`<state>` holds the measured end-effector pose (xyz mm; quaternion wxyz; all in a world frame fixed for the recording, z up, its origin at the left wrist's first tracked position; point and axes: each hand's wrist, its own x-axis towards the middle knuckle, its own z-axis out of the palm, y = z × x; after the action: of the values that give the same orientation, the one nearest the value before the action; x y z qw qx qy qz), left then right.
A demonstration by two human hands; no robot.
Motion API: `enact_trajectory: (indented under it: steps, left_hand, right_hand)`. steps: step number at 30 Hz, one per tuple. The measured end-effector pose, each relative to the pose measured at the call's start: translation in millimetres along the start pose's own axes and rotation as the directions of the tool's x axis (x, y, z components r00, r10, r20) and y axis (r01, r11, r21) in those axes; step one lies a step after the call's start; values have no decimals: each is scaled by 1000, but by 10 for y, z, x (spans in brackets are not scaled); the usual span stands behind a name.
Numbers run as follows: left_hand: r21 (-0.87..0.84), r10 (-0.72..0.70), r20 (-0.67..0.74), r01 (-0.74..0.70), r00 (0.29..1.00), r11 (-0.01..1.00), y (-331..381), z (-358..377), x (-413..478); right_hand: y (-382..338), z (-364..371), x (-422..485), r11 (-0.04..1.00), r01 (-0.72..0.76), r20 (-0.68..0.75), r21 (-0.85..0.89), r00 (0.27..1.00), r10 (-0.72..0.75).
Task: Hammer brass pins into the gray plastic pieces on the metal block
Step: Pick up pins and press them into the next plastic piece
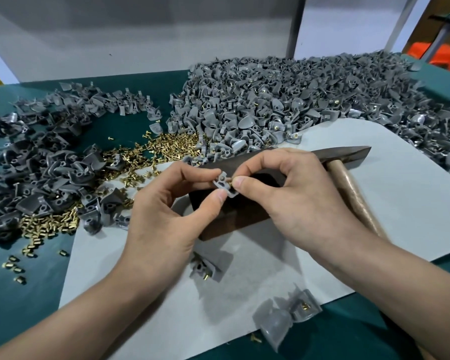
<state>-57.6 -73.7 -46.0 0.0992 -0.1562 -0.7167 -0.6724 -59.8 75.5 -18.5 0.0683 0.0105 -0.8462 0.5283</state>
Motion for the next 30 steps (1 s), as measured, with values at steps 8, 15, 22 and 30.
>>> enact_trajectory:
  steps: [8, 15, 22, 30]
  left_hand:
    - [-35, -31, 1, 31, 1000, 999, 4, 15, 12]
    - [-40, -51, 7, 51, 999, 998, 10, 8, 14]
    - [-33, -47, 5, 47, 999, 998, -3, -3, 16]
    - [-45, -49, 16, 49, 999, 998, -17, -13, 22]
  right_hand:
    - [-3, -7, -9, 999, -8, -19, 34, 1000, 8]
    - [-10, -6, -4, 1000, -25, -17, 4, 1000, 25]
    - [-27, -2, -16, 1000, -21, -29, 2, 999, 21]
    - [-36, -2, -20, 1000, 4, -46, -28, 999, -6]
